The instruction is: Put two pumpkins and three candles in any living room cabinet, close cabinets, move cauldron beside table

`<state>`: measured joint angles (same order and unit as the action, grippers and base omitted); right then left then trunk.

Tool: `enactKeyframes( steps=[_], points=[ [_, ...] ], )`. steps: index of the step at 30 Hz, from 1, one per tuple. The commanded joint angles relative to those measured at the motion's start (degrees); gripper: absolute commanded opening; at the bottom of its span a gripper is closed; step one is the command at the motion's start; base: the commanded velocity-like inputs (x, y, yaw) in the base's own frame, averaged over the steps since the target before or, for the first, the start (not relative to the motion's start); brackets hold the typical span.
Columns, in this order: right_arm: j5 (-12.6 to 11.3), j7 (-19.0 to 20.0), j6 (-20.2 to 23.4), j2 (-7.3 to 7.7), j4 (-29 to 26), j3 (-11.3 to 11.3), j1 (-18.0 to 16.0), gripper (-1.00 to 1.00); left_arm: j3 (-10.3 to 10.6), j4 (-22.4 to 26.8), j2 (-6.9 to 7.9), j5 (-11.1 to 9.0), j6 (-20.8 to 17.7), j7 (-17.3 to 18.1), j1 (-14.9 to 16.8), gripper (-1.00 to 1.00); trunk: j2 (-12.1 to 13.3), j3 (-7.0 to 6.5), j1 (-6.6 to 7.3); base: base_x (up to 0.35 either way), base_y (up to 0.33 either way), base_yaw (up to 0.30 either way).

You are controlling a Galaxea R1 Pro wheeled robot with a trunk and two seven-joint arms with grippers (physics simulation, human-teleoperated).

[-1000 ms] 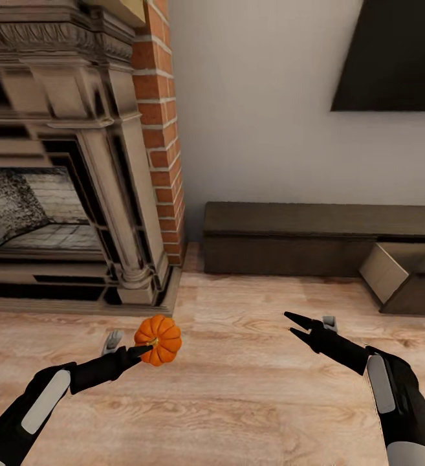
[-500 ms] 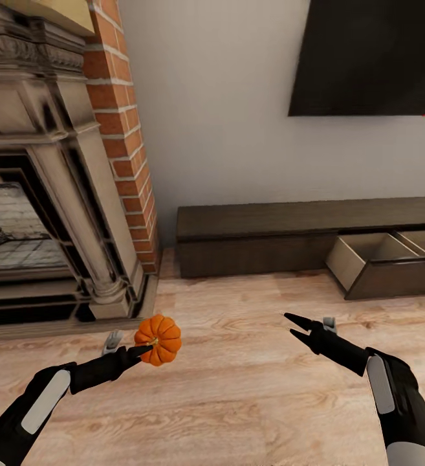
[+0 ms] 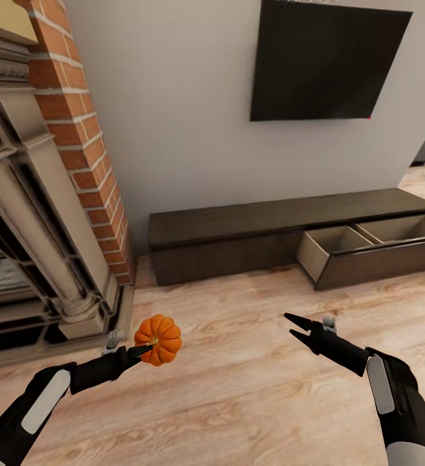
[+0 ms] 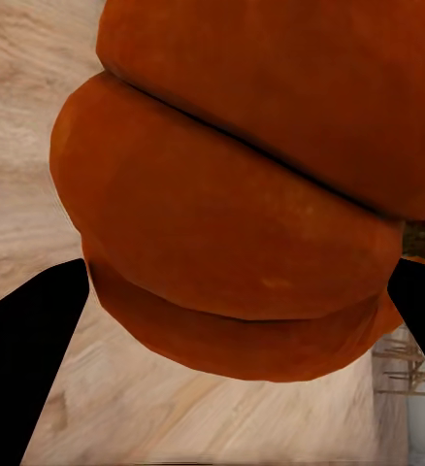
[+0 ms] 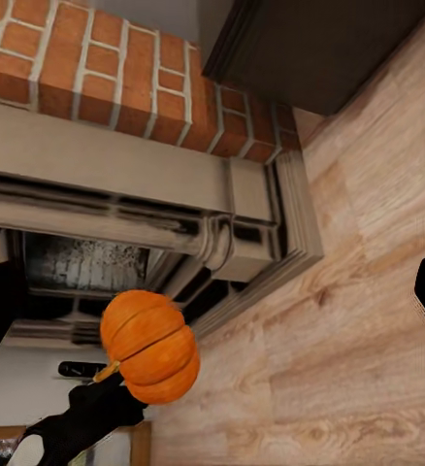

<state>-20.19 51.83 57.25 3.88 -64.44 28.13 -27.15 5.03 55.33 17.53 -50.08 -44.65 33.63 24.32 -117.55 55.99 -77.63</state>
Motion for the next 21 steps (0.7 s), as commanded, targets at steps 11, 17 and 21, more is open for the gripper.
enactKeyframes(
  steps=[11,17,21],
  points=[
    [0.2,0.4,0.2,-0.02,0.3,0.1,0.0,1.0,0.1,0.0,0.04,-0.8,-0.4,-0.1,0.0,-1.0,4.4,-1.94,2.43,0.0,0.0,-0.28],
    [0.2,0.3,0.1,-0.02,0.4,0.1,-0.1,1.0,0.1,0.0,-0.02,-0.8,-0.4,-0.1,0.0,-1.0,6.8,-3.01,3.75,0.0,0.0,-0.28],
    [0.2,0.4,0.1,-0.02,0.4,0.1,0.0,1.0,0.0,-0.1,0.0,-0.8,-0.4,-0.1,0.0,-1.0,8.4,-3.73,4.63,0.0,0.0,-0.28]
  ],
)
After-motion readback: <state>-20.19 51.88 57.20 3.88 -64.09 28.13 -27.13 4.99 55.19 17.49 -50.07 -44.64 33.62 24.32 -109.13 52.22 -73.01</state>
